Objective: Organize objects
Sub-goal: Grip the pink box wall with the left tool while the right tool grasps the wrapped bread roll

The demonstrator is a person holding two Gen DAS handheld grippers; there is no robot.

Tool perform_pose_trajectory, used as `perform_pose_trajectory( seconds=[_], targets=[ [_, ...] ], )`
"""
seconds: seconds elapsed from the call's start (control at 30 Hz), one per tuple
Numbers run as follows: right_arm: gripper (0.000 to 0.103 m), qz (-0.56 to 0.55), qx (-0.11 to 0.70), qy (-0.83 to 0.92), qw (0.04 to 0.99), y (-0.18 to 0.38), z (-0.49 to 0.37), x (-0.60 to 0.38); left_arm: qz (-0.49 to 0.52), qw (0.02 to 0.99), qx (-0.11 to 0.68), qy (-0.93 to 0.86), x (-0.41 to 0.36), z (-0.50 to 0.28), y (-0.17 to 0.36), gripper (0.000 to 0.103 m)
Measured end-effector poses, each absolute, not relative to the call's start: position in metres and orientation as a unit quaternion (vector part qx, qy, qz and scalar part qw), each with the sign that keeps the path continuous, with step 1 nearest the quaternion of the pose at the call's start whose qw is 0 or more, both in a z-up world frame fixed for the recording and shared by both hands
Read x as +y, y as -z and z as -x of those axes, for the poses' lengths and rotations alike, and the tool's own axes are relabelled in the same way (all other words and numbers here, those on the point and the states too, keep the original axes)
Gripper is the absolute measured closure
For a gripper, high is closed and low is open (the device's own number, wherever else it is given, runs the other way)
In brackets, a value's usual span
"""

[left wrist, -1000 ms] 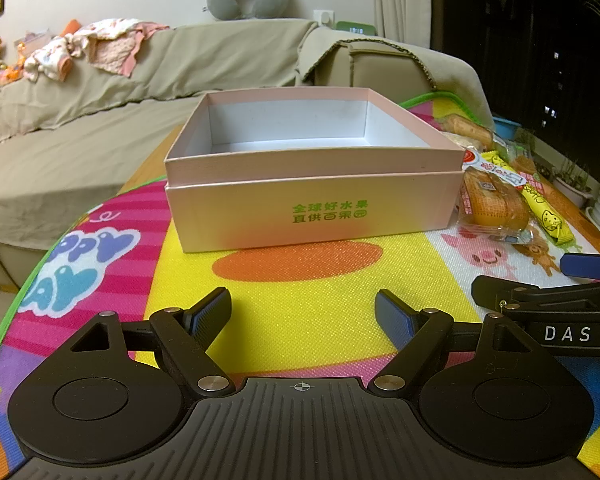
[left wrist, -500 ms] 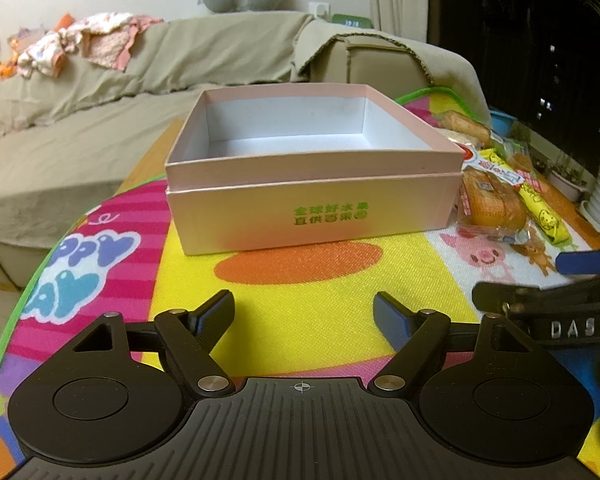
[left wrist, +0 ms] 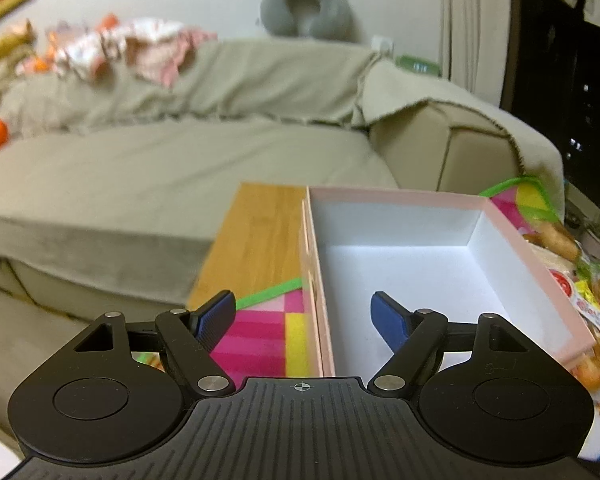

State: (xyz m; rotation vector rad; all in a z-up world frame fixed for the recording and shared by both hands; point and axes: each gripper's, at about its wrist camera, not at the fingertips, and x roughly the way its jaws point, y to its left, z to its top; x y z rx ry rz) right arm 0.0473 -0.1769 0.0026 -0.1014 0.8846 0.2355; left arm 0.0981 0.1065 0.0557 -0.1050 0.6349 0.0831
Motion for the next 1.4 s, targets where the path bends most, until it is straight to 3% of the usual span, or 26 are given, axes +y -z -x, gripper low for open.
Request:
perform_pose_trajectory(
  seconds=[0.07, 0.17, 0.23, 0.27, 0.3, 0.43, 0.57, 0.73, 0.83, 1.0, 1.17, 1.4],
  targets=[
    [0.000, 0.040, 0.428, -0.118, 0.895, -0.005, -0.051, -0.180, 0.060, 0.945, 0.320, -0.044, 0.108, -0.108, -0.050, 0.026],
    [0.000, 0.017, 0.398, -0.125, 0.909, -0.012, -0.050, -0.188, 0.050, 0.944, 0.324, -0.046, 0.102, -0.116, -0.045, 0.041],
    [0.000, 0.033, 0.355, -0.120, 0.926, -0.019, -0.045, -0.188, 0.043, 0.941, 0.330, -0.053, 0.097, -0.122, -0.039, 0.070],
    [0.000, 0.047, 0.332, -0.117, 0.935, -0.023, -0.044, -0.187, 0.045, 0.939, 0.337, -0.057, 0.097, -0.124, -0.035, 0.094],
    [0.000, 0.058, 0.310, -0.114, 0.942, -0.027, -0.043, -0.187, 0.050, 0.937, 0.341, -0.053, 0.097, -0.126, -0.032, 0.090],
    [0.000, 0.067, 0.291, -0.141, 0.944, -0.034, -0.051, -0.186, 0.056, 0.939, 0.337, -0.050, 0.099, -0.124, -0.027, 0.092],
    [0.001, 0.045, 0.306, -0.157, 0.938, -0.028, -0.073, -0.188, 0.070, 0.937, 0.339, -0.037, 0.105, -0.123, -0.028, 0.091],
    [0.006, -0.065, 0.349, -0.153, 0.922, -0.018, -0.105, -0.217, 0.057, 0.942, 0.329, -0.032, 0.101, -0.120, -0.026, 0.088],
    [0.015, -0.067, 0.374, -0.157, 0.911, -0.005, -0.112, -0.217, 0.054, 0.943, 0.326, -0.028, 0.100, -0.120, -0.026, 0.088],
    [0.016, -0.045, 0.372, -0.160, 0.913, -0.004, -0.114, -0.211, 0.039, 0.946, 0.320, -0.020, 0.098, -0.122, -0.026, 0.086],
    [0.044, -0.023, 0.387, -0.173, 0.906, -0.011, -0.112, -0.207, 0.020, 0.949, 0.315, 0.004, 0.094, -0.122, -0.024, 0.086],
    [0.047, -0.020, 0.386, -0.167, 0.907, -0.040, -0.069, -0.225, 0.042, 0.949, 0.313, 0.010, 0.106, -0.120, -0.022, 0.088]
  ],
)
